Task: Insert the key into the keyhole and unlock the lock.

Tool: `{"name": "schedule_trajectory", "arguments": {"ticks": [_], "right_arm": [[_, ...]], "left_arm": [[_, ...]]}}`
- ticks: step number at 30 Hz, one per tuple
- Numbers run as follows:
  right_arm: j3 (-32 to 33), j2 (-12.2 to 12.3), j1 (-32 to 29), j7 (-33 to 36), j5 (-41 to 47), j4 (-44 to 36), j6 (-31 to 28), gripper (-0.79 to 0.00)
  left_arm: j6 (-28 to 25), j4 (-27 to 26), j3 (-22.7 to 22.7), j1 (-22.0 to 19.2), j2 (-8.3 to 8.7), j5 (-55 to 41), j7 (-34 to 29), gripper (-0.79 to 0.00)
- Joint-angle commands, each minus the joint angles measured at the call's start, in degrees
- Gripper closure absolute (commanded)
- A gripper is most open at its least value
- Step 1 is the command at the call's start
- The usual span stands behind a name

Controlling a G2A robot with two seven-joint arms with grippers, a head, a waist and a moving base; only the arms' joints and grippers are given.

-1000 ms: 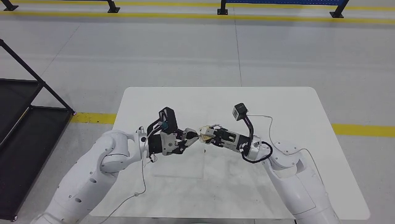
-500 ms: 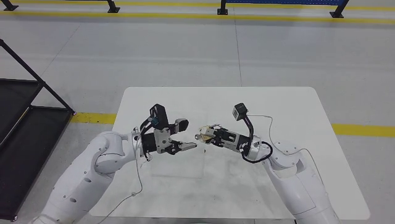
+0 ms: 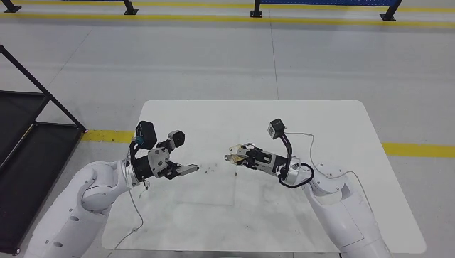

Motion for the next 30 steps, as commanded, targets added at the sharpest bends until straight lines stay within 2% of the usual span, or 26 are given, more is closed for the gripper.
{"name": "schedule_trajectory", "arguments": {"ticks": [1,16,25,30], "right_arm": [[0.0,0.0,0.0,0.0,0.0,0.0,0.0,0.0],[0.04,0.01,-0.11,-0.3,-0.08,0.05,0.03,0.0],[4.98,1.62,-2.39,-5.17,-9.0,-1.23,4.55,0.0],[7.99,2.81,-4.17,-7.8,-17.79,-2.3,9.48,0.0]], "left_arm": [[0.03,-0.01,0.07,-0.05,0.0,0.02,-0.05,-0.785],[0.03,-0.01,0.07,-0.05,0.0,0.02,-0.05,-0.785],[0.03,-0.01,0.07,-0.05,0.0,0.02,-0.05,-0.785],[0.03,-0.01,0.07,-0.05,0.0,0.02,-0.05,-0.785]]}}
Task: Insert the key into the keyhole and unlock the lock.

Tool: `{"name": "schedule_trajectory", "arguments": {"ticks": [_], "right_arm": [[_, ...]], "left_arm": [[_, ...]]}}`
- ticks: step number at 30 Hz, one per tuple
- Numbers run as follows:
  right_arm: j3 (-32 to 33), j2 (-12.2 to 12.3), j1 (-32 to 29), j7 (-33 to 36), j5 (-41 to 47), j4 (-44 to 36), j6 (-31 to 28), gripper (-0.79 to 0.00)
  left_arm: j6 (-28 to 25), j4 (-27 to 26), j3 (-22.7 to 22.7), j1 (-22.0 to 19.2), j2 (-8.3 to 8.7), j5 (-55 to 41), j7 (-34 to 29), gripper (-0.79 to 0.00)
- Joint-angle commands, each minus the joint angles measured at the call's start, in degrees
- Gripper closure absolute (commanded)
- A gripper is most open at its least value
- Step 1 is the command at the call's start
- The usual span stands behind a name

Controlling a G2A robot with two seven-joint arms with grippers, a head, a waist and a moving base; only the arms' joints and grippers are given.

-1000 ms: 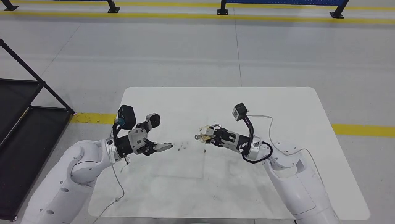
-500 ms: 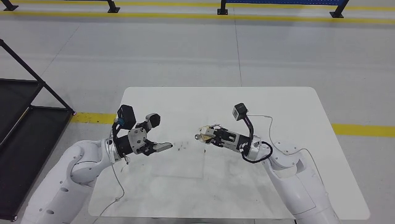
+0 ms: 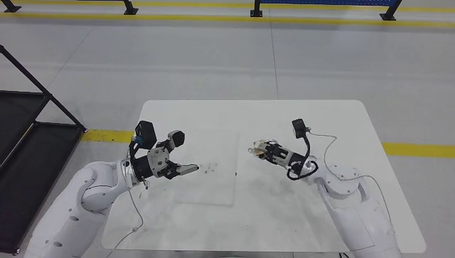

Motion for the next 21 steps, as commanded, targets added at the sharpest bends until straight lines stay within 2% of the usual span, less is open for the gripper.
{"name": "schedule_trajectory", "arguments": {"ticks": [1,6,13,21], "right_arm": [[0.69,0.37,-0.47,-0.85,-3.78,-0.36,1.8,0.0],[0.84,0.95,-1.09,-3.74,-12.05,0.8,6.36,0.0],[-0.2,1.08,-0.97,-7.34,-17.35,3.64,8.6,0.0],[-0.93,1.41,-1.64,-10.21,-24.81,2.94,12.41,0.0]], "left_arm": [[0.0,0.0,0.0,0.0,0.0,0.0,0.0,-0.785],[0.0,0.0,0.0,0.0,0.0,0.0,0.0,-0.785],[0.0,0.0,0.0,0.0,0.0,0.0,0.0,-0.785],[0.0,0.0,0.0,0.0,0.0,0.0,0.0,-0.785]]}}
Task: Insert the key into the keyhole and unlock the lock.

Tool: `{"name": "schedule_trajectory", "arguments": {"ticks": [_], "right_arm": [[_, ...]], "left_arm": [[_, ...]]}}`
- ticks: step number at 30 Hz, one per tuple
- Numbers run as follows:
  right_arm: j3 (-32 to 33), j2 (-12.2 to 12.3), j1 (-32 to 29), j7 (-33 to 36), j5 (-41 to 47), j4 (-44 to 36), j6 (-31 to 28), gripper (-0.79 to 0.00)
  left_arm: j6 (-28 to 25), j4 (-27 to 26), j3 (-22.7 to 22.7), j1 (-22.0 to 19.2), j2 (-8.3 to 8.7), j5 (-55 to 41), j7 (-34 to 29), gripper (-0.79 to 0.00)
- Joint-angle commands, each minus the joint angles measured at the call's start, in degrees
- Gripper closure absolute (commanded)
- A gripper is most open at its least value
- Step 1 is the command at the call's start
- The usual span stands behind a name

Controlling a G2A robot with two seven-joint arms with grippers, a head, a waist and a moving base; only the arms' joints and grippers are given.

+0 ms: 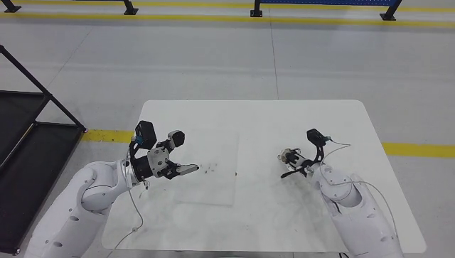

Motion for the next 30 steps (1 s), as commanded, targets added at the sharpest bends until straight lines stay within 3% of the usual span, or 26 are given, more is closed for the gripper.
{"name": "schedule_trajectory", "arguments": {"ticks": [1,27,28,30], "right_arm": [[-0.14,0.08,-0.24,-0.29,-1.56,-0.42,0.89,0.0],[-0.02,0.64,-0.69,2.31,-10.53,-3.09,7.76,0.0],[-0.01,0.65,-0.71,2.4,-10.66,-3.24,7.93,-0.092],[0.13,0.67,-0.69,2.41,-11.1,-3.45,8.4,-0.613]], "left_arm": [[0.0,0.0,0.0,0.0,0.0,0.0,0.0,-0.785],[0.0,0.0,0.0,0.0,0.0,0.0,0.0,-0.785],[0.0,0.0,0.0,0.0,0.0,0.0,0.0,-0.785],[0.0,0.0,0.0,0.0,0.0,0.0,0.0,-0.785]]}}
